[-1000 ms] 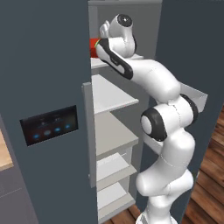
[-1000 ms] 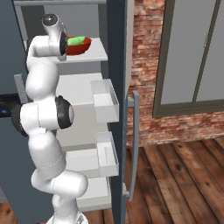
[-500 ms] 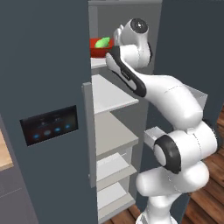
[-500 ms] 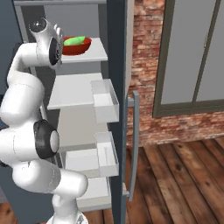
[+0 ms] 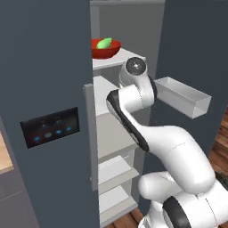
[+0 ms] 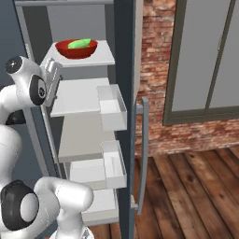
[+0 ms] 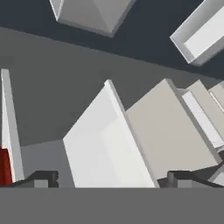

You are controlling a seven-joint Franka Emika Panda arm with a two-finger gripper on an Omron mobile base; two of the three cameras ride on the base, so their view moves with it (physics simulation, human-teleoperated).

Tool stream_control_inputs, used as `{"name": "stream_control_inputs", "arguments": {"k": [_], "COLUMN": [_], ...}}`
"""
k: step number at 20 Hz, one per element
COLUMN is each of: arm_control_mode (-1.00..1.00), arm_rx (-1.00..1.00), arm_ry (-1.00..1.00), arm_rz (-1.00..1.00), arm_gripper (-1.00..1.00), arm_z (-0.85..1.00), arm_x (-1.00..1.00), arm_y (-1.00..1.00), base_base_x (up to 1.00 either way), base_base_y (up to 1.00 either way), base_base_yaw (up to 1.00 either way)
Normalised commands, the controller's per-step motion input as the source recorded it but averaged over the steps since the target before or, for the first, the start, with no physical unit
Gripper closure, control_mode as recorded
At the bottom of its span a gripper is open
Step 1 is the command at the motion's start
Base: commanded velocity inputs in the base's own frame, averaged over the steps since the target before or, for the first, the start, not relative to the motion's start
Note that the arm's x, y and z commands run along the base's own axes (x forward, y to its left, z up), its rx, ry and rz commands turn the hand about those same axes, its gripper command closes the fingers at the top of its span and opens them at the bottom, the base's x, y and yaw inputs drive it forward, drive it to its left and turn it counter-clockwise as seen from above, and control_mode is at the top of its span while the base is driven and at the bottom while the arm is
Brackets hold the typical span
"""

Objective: Move the mug from next to the sink to the open cabinet. Then, move the bowl with the corn to the fridge to clear the area for faucet cleaning.

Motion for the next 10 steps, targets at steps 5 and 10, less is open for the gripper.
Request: {"name": "stream_control_inputs", "arguments": {"k": [5,10], "arm_control_mode": [-1.00,1.00], "arm_rx": [0.05,0.01], "arm_ry": [0.04,0.00], "arm_rz": [-0.22,-0.03], "arm_gripper": [-1.00,-1.00], "arm_z": [-0.64,-0.24], "arm_x": [-1.00,-0.40], "arm_y": [0.00,0.01], "base_base_x": [0.00,-0.60], "base_base_y": [0.00,0.17], "base_base_yaw": [0.00,0.07]}}
